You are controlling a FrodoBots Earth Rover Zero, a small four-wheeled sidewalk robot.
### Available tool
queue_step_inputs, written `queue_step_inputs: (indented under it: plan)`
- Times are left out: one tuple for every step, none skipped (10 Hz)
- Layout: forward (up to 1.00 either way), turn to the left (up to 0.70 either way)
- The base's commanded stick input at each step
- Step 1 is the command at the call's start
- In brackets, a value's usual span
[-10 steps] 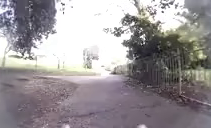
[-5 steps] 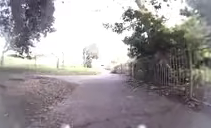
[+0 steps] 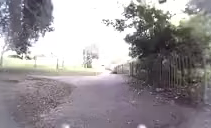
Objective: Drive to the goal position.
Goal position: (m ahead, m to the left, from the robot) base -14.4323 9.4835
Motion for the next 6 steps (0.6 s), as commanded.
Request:
queue_step_inputs:
  plan:
    - [0.7,0.01]
    - [0.7,0.01]
    - [0.7,0.01]
    - [0.7,0.01]
    - [0.7,0.01]
    - [0.7,0.01]
